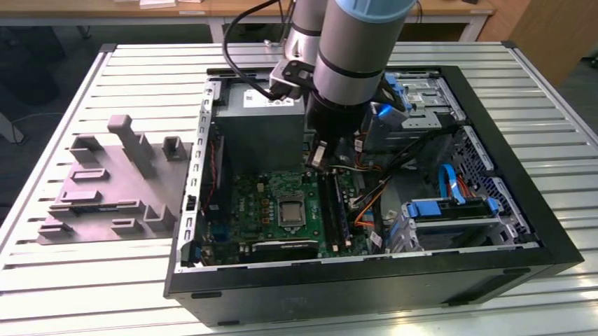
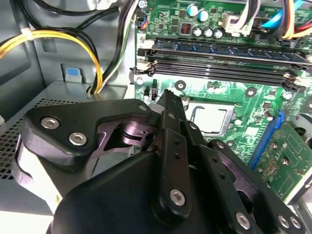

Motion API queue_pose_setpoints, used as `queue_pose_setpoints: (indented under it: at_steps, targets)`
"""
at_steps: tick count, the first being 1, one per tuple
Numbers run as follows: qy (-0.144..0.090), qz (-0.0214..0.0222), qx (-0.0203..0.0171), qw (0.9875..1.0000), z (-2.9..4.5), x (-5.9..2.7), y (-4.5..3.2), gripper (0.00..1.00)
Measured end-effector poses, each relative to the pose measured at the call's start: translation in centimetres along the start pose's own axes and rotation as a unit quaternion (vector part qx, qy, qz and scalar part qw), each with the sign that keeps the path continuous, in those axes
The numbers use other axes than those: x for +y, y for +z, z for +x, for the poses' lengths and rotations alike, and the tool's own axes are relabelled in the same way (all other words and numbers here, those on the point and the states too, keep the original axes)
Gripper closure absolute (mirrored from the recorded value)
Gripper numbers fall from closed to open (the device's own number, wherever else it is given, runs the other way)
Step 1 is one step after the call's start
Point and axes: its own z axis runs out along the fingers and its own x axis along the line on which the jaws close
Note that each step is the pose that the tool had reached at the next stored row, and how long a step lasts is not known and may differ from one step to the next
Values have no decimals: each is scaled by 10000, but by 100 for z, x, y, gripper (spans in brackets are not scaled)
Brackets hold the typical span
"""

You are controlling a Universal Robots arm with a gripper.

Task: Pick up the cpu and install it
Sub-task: 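Install the first cpu locking lever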

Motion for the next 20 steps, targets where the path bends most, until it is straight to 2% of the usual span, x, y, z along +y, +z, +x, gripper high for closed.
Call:
queue_pose_setpoints:
  at_steps: [4, 11, 20]
  targets:
    - [0, -2, -3, 10000, -40, 22, 21, 89]
    - [-14, -2, -8, 10000, -49, 76, 61, 89]
    - [-201, -6, 14, 9998, -8, 102, 66, 89]
